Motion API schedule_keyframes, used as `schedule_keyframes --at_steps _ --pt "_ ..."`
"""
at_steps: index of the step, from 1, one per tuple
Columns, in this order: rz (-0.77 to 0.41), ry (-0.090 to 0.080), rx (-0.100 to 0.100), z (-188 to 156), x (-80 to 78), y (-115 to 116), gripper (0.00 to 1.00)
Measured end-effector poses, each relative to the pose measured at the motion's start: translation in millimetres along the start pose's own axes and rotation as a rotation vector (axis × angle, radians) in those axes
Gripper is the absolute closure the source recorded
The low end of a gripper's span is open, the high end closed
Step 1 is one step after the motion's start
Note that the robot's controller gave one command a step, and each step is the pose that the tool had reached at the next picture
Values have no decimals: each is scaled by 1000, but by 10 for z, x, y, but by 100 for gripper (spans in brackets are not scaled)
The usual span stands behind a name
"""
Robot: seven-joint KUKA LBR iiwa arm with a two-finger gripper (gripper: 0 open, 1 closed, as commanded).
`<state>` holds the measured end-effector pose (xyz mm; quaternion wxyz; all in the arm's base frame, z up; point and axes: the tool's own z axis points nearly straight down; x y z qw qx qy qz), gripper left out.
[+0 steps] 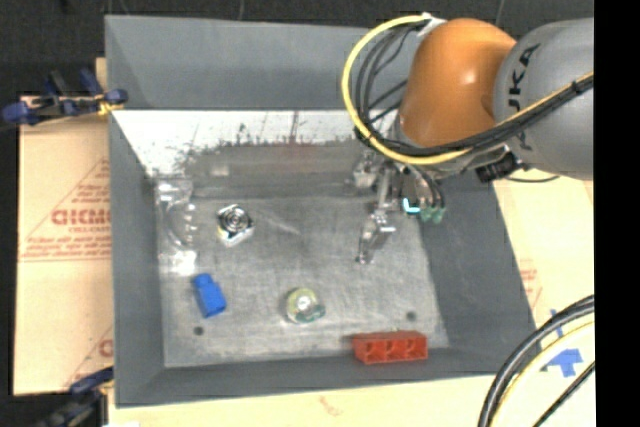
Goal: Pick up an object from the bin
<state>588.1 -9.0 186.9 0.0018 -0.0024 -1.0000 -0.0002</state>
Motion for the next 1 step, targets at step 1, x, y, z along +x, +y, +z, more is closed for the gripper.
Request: schedule_keyframes --at_steps 1 --pt "-211 3 0 896 722 202 0"
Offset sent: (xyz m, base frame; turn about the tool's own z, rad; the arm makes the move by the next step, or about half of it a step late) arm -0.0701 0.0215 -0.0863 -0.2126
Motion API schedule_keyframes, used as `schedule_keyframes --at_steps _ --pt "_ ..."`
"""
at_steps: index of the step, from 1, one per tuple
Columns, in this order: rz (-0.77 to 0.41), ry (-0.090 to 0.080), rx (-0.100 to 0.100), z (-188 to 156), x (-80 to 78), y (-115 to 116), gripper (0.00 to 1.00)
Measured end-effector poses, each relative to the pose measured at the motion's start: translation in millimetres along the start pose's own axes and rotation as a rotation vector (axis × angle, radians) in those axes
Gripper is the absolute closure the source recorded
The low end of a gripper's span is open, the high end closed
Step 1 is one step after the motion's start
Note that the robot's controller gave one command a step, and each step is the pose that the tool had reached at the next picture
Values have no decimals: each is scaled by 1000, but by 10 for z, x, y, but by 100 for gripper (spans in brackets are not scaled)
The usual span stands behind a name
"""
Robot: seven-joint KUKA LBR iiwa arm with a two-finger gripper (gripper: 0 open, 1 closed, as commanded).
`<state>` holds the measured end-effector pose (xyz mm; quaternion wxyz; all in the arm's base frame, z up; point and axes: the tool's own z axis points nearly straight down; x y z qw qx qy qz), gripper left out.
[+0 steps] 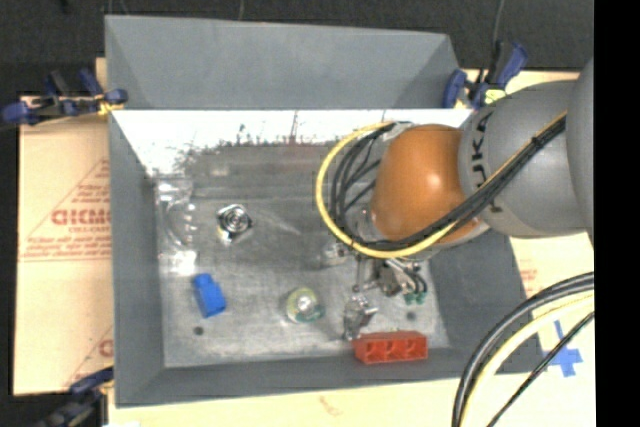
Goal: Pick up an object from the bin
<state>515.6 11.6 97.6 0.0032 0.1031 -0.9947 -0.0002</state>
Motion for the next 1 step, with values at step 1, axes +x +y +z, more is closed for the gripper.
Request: schedule_keyframes --at_steps 1 --pt "-103 -16 2 244 -13 740 0"
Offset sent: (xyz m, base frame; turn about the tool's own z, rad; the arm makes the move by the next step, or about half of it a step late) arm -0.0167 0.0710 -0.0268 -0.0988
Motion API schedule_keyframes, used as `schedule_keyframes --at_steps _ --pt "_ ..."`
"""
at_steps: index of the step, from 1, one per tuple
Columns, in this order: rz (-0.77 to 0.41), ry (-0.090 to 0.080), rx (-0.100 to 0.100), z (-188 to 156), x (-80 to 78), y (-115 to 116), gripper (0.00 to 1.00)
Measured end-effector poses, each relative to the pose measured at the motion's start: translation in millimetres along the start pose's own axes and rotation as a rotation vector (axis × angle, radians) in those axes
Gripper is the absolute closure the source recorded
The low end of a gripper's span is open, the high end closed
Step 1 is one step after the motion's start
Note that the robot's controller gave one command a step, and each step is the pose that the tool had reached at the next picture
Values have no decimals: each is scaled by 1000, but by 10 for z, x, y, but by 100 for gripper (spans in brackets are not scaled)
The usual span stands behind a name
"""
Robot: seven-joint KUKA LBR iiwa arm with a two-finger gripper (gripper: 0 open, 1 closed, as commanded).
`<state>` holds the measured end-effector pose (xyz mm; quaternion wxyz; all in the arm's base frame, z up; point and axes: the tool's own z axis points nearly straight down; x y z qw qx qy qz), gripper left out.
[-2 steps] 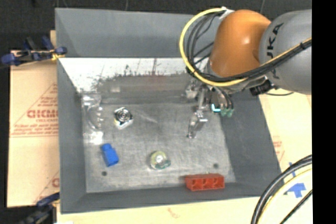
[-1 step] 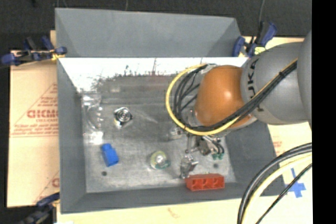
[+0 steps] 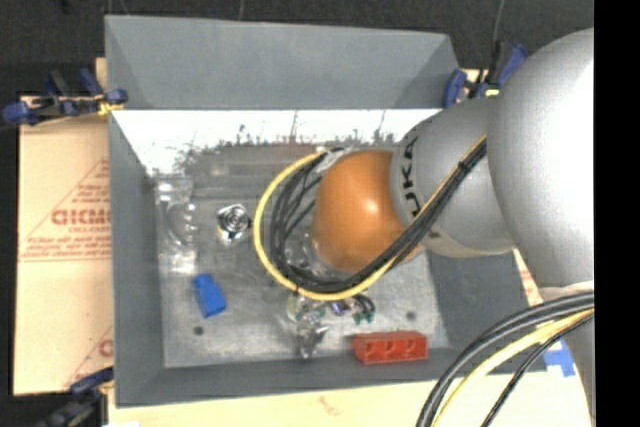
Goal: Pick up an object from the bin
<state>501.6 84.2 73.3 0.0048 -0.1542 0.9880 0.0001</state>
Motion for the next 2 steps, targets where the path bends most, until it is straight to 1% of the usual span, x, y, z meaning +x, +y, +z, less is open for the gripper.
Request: schedule_keyframes --at_steps 1,2 --pt "4 -2 0 -16 -7 -17 100" --pt "-32 -1 2 -1176 -33 -127 100"
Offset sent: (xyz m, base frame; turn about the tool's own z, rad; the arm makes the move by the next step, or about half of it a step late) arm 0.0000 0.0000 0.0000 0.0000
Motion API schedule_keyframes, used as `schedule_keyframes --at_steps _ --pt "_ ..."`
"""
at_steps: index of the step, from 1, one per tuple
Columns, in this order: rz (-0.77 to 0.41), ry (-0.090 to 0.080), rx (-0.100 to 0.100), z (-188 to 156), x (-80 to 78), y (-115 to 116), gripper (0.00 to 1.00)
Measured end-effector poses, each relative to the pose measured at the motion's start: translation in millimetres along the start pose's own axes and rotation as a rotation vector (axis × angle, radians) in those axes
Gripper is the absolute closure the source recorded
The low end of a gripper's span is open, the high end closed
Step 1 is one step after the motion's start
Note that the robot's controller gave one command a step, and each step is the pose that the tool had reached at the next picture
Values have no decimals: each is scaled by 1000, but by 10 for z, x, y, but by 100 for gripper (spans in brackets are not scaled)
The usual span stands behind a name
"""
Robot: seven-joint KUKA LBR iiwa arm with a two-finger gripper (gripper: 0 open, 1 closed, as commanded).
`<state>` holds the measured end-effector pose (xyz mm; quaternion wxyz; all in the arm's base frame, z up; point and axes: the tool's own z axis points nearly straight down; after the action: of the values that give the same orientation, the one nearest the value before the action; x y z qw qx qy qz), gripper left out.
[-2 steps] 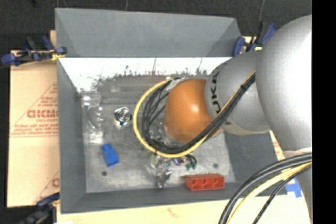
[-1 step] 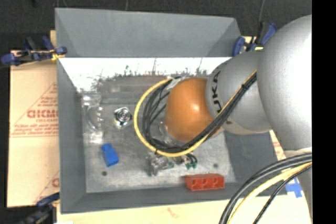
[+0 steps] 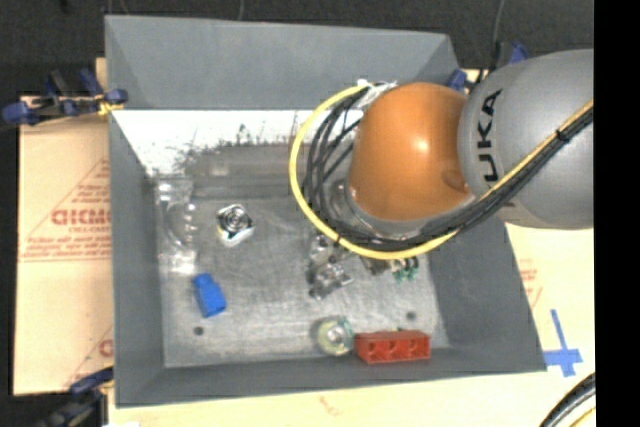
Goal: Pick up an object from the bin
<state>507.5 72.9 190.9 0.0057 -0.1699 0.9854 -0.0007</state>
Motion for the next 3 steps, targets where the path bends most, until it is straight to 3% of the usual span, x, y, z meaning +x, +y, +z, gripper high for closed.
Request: schedule_keyframes --at_steps 1,2,3 --pt "-17 -2 1 -925 -21 -146 100" --pt "10 13 -6 286 -463 273 100" --pt "174 13 -5 817 -480 601 100"
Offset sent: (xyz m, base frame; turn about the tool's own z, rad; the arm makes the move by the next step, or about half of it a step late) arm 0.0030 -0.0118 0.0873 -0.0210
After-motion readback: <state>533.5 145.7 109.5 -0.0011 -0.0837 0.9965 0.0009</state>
